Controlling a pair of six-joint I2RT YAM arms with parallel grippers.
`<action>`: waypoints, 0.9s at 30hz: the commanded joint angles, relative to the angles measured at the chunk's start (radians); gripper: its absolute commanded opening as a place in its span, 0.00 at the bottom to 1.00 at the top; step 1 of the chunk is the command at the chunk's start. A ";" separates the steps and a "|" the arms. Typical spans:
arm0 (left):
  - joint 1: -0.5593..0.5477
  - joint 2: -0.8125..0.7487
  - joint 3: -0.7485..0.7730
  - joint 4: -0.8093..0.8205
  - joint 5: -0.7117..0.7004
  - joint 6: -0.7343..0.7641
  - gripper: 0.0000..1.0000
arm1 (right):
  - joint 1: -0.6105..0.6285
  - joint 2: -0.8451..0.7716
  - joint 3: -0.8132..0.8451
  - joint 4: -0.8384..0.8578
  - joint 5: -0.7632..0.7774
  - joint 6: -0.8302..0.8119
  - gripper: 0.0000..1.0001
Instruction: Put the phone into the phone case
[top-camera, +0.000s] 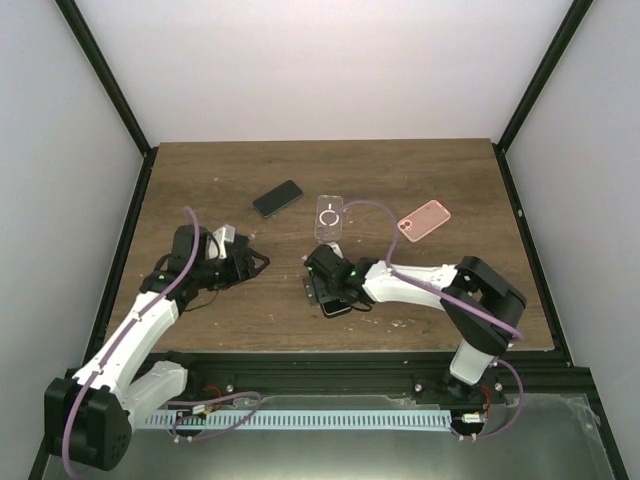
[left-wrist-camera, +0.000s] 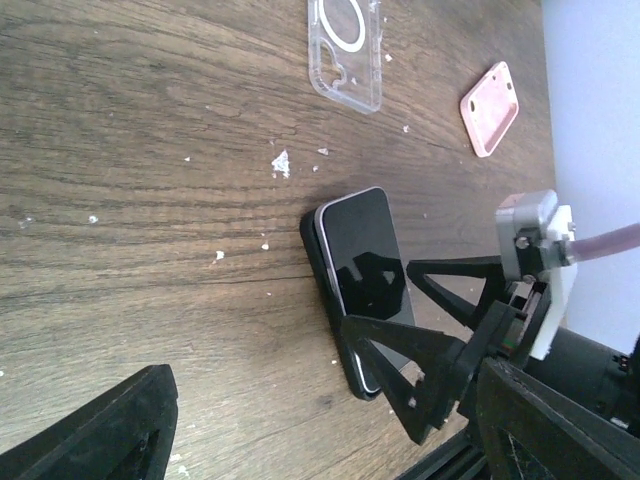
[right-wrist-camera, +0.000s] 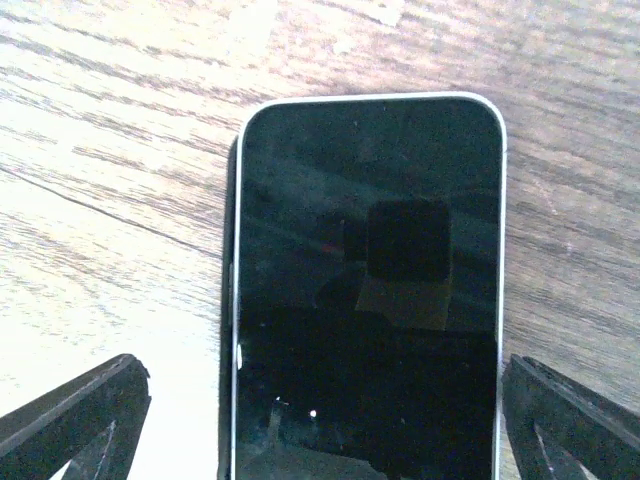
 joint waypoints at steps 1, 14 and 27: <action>-0.010 0.006 -0.024 0.053 0.030 -0.017 0.82 | -0.018 -0.086 -0.014 0.001 -0.015 0.005 0.95; -0.058 0.129 -0.127 0.270 0.143 -0.138 0.71 | -0.176 -0.158 -0.152 0.138 -0.194 -0.035 0.44; -0.086 0.280 -0.154 0.419 0.167 -0.182 0.65 | -0.190 -0.102 -0.174 0.182 -0.316 -0.060 0.32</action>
